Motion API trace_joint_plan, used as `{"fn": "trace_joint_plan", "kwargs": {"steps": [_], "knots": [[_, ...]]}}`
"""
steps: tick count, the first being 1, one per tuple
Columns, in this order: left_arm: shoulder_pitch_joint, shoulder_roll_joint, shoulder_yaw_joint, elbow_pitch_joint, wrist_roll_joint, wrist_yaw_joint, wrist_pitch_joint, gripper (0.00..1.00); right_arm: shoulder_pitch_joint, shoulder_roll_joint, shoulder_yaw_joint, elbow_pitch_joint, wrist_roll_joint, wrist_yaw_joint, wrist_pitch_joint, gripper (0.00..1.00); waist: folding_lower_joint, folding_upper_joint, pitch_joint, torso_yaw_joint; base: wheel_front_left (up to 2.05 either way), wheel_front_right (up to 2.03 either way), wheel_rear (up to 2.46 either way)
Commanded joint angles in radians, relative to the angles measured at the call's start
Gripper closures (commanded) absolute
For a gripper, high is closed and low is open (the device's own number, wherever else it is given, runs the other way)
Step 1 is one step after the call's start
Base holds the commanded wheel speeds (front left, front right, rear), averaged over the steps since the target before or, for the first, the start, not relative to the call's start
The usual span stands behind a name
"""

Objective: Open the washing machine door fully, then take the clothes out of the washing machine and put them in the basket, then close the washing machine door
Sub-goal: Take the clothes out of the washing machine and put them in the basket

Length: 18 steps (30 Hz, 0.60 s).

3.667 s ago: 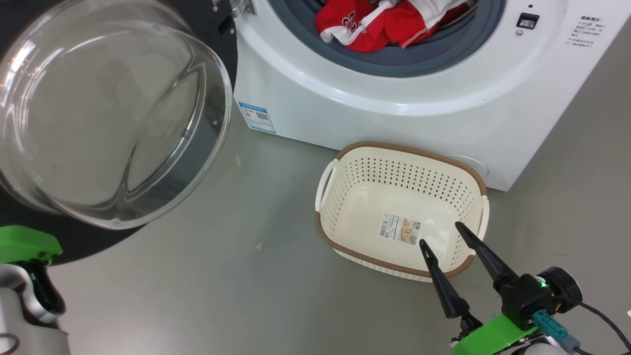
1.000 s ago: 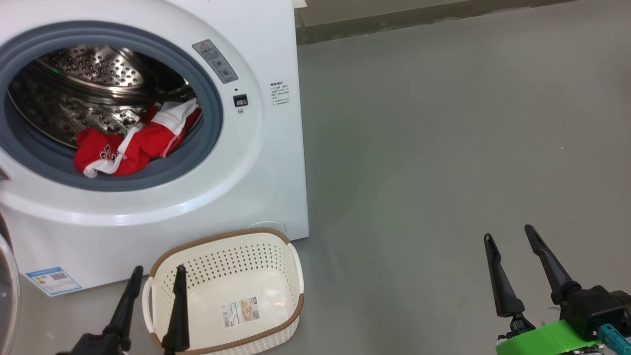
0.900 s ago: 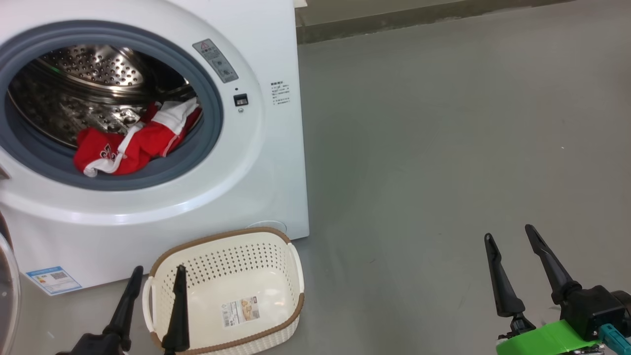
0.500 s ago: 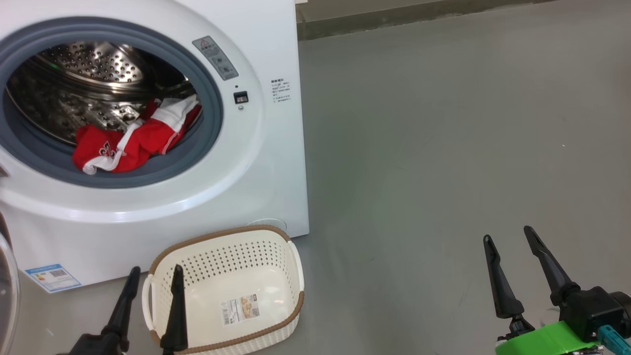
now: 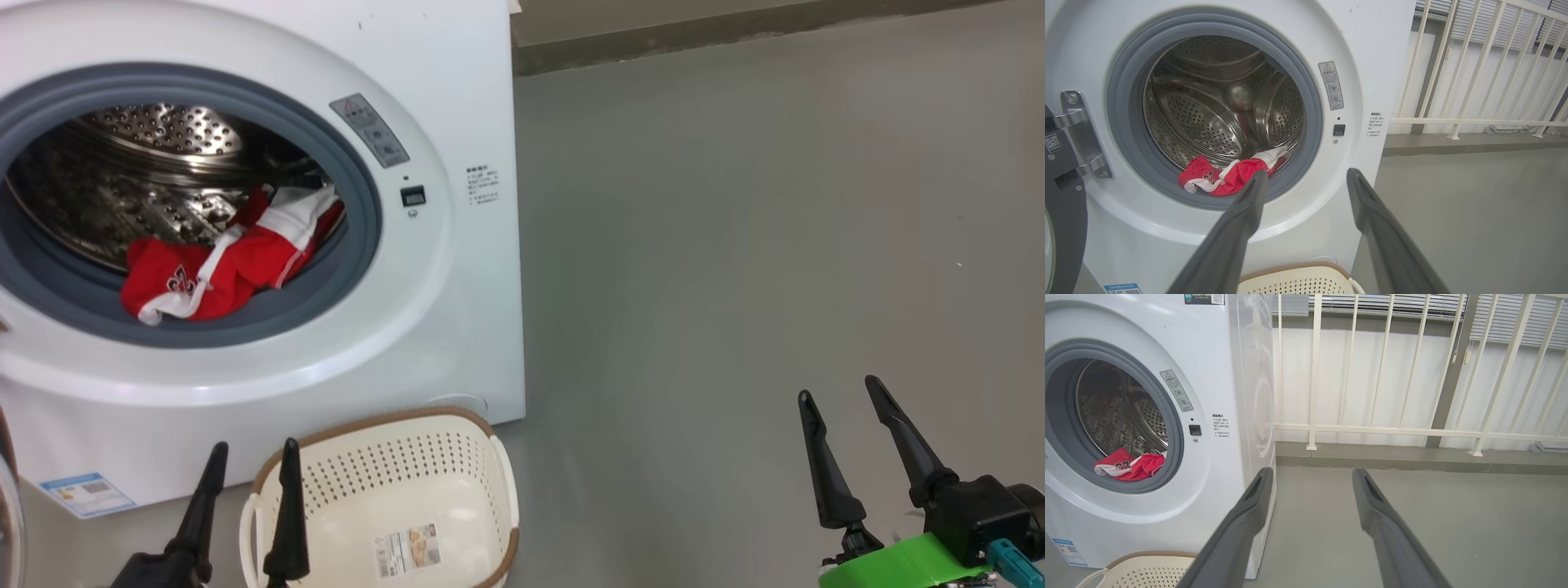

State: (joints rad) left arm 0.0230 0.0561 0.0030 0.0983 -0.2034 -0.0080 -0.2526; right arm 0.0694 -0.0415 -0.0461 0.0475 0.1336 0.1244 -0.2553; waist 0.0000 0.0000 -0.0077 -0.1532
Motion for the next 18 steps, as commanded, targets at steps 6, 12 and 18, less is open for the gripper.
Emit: {"fn": "trace_joint_plan", "kwargs": {"steps": [6, 12, 18], "knots": [[-0.027, 0.005, 0.037, -0.055, -0.014, -0.019, -0.009, 0.0, -0.031, -0.009, 0.029, -0.016, 0.014, 0.006, -0.006, 0.0, 0.0, 0.0, 0.005, 0.008, 1.14, -1.14, 0.0], [-0.031, 0.004, 0.043, -0.04, -0.004, -0.005, -0.009, 0.0, -0.033, -0.009, 0.035, -0.01, 0.017, 0.006, -0.006, 0.0, 0.0, 0.0, 0.004, 0.007, 0.32, -0.32, 0.0], [-0.037, 0.003, 0.046, -0.038, -0.002, -0.005, -0.009, 0.0, -0.033, -0.009, 0.031, -0.01, 0.012, 0.006, -0.006, 0.0, 0.0, 0.0, 0.003, 0.003, 0.0, 0.0, 0.0]]}}
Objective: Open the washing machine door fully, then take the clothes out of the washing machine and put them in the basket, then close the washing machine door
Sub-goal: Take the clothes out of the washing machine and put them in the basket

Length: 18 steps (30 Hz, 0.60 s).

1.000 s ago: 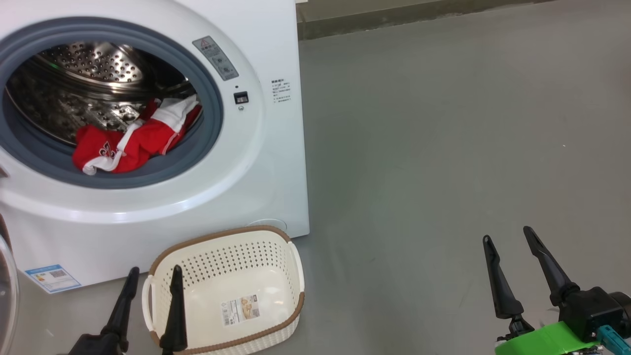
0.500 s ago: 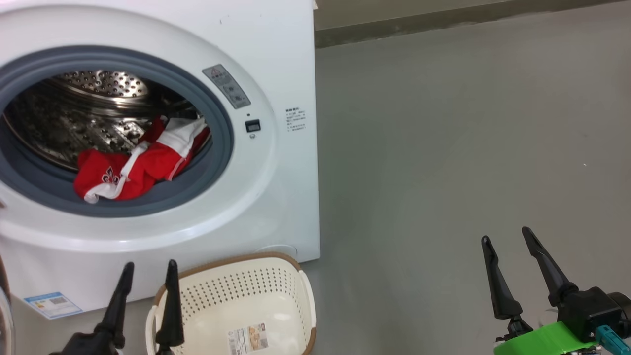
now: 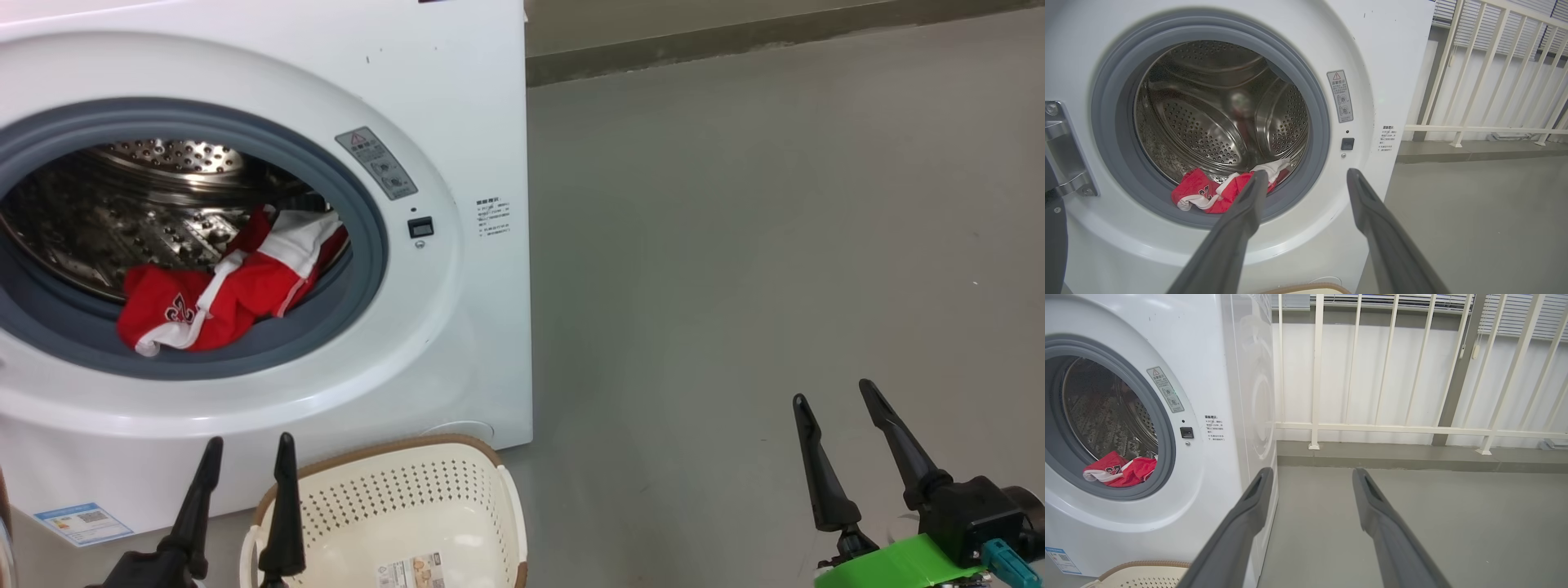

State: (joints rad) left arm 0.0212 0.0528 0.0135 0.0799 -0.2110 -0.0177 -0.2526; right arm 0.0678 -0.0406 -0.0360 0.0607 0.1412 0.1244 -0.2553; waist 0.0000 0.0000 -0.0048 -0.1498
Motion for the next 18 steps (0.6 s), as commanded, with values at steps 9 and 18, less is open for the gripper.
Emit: {"fn": "trace_joint_plan", "kwargs": {"steps": [9, 18], "knots": [[-0.049, 0.004, 0.032, -0.01, 0.007, 0.009, -0.009, 0.0, -0.029, -0.01, 0.029, -0.024, 0.006, 0.006, -0.006, 0.0, 0.0, 0.0, 0.001, 0.001, 0.0, 0.0, 0.0], [-0.077, 0.0, 0.031, -0.002, 0.003, 0.027, -0.009, 0.0, -0.035, -0.01, 0.036, -0.035, 0.005, 0.006, -0.006, 0.0, 0.0, 0.0, 0.038, 0.017, 0.0, 0.0, 0.0]]}}
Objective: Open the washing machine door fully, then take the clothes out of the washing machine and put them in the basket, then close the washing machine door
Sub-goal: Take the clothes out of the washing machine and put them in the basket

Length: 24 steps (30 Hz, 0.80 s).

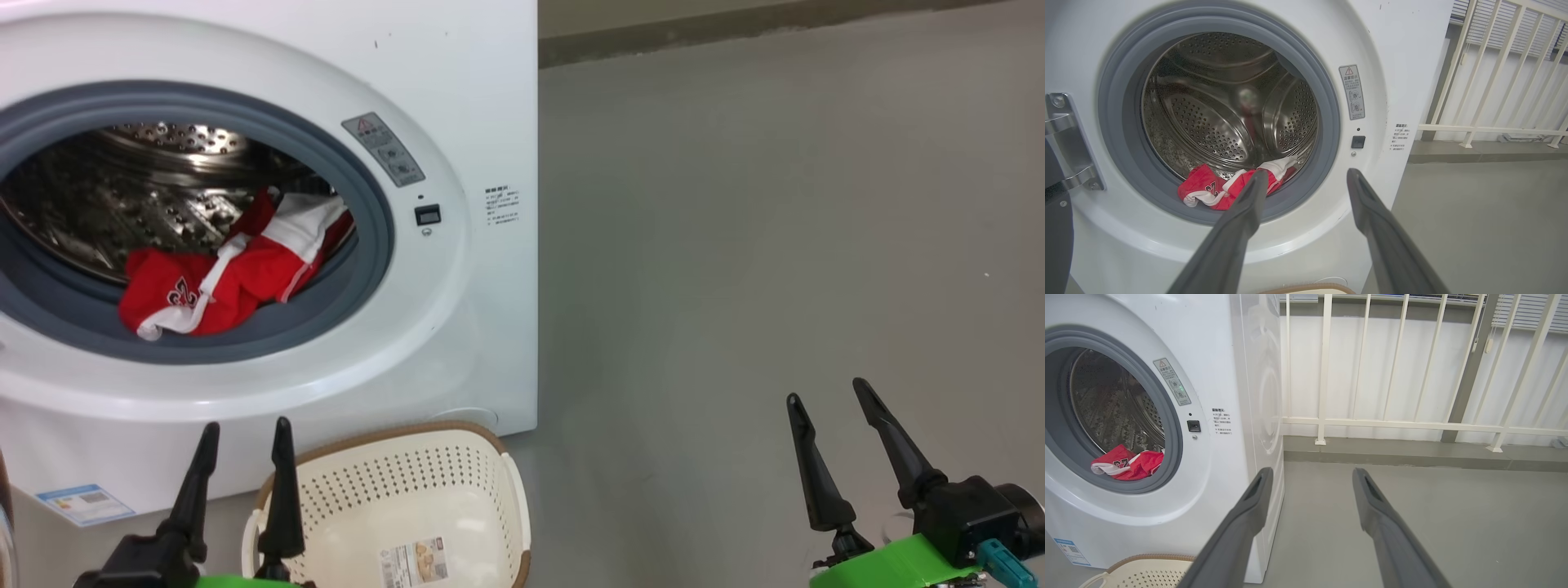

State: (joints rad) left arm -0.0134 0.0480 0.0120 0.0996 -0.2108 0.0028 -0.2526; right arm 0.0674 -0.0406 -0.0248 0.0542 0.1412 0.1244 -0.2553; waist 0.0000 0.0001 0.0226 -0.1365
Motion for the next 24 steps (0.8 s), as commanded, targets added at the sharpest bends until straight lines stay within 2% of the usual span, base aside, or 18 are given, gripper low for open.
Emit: {"fn": "trace_joint_plan", "kwargs": {"steps": [1, 6, 14, 24], "knots": [[-0.049, 0.005, 0.031, -0.02, 0.003, 0.009, -0.009, 0.0, -0.037, -0.01, 0.025, -0.03, 0.005, 0.006, -0.006, 0.0, 0.0, -0.0001, 0.02, 0.006, 0.0, 0.0, 0.0], [-0.103, 0.004, 0.027, -0.01, 0.005, 0.019, -0.009, 0.0, -0.063, -0.01, 0.036, -0.036, 0.005, 0.006, -0.006, 0.0, 0.0, -0.0001, 0.082, 0.012, 0.0, 0.0, 0.0], [-0.235, 0.013, 0.031, 0.001, 0.07, 0.043, -0.009, 0.0, -0.131, -0.01, 0.054, -0.043, 0.017, 0.006, -0.006, 0.0, 0.0, -0.0001, 0.214, 0.013, 0.0, 0.0, 0.0], [-0.446, 0.045, 0.05, 0.099, 0.121, 0.085, -0.009, 0.0, -0.205, -0.01, 0.08, -0.043, 0.037, 0.006, -0.006, 0.0, 0.0, -0.0001, 0.341, 0.006, 0.0, 0.0, 0.0]]}}
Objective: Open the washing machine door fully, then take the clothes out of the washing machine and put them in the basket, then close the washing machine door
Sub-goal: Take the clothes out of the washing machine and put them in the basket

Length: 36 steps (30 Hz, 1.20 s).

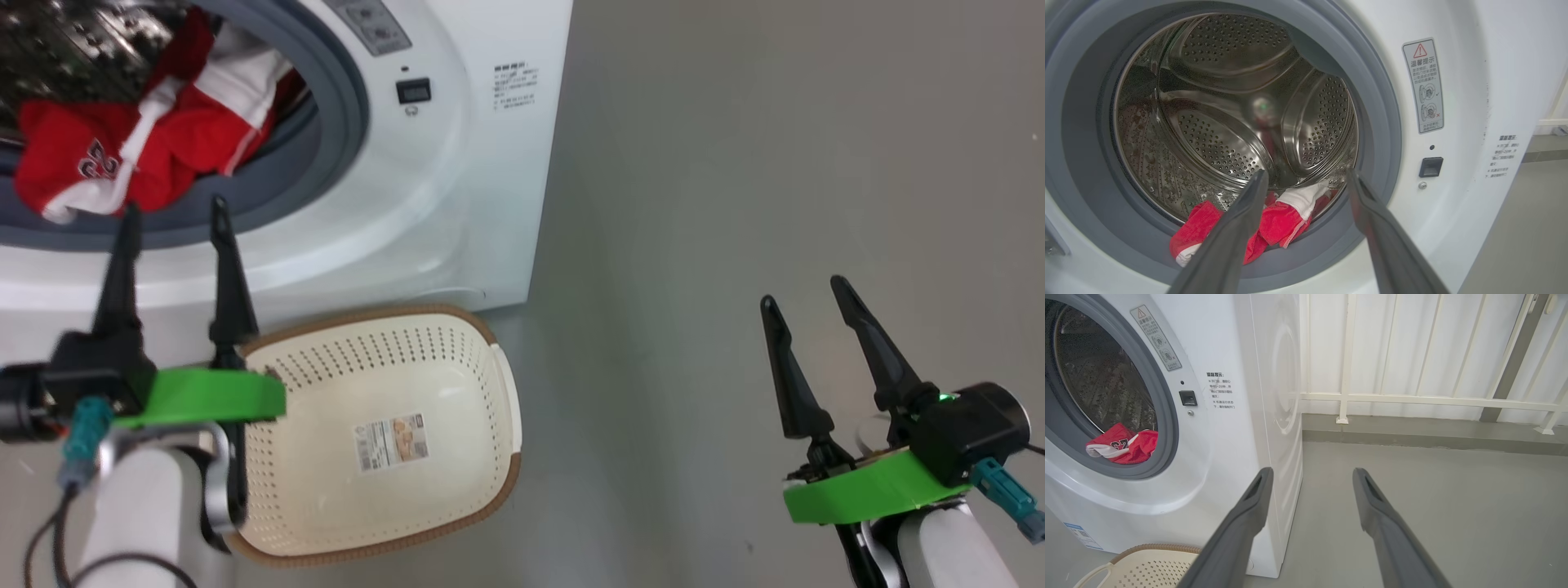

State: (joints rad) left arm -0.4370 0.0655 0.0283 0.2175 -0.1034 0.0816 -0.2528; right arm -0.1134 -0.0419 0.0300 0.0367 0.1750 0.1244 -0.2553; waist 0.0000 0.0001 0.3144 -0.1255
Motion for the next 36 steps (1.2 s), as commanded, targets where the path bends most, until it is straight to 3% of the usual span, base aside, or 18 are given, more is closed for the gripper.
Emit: {"fn": "trace_joint_plan", "kwargs": {"steps": [1, 10, 19, 36], "knots": [[-0.042, 0.033, 0.038, -0.008, 0.018, 0.013, -0.009, 0.0, -0.032, -0.008, 0.028, -0.025, 0.004, 0.006, -0.006, 0.0, 0.0, -0.0001, 0.059, -0.009, 0.0, 0.0, 0.0], [-0.17, 0.083, 0.07, 0.087, 0.04, 0.055, -0.009, 0.0, -0.078, -0.008, 0.048, -0.017, 0.021, 0.006, -0.006, 0.0, 0.0, -0.0001, 0.136, -0.032, 0.0, 0.0, 0.0], [-0.345, 0.139, 0.072, 0.222, 0.043, 0.058, 0.025, 0.0, -0.128, -0.008, 0.073, -0.01, 0.033, 0.006, -0.006, 0.0, 0.0, -0.0001, 0.224, -0.046, 0.0, 0.0, 0.0], [-0.595, 0.278, 0.073, 0.458, 0.055, 0.069, 0.312, 0.0, -0.178, -0.008, 0.121, 0.013, 0.052, 0.006, -0.006, 0.0, 0.0, -0.0001, 0.271, -0.081, 0.0, 0.0, 0.0]]}}
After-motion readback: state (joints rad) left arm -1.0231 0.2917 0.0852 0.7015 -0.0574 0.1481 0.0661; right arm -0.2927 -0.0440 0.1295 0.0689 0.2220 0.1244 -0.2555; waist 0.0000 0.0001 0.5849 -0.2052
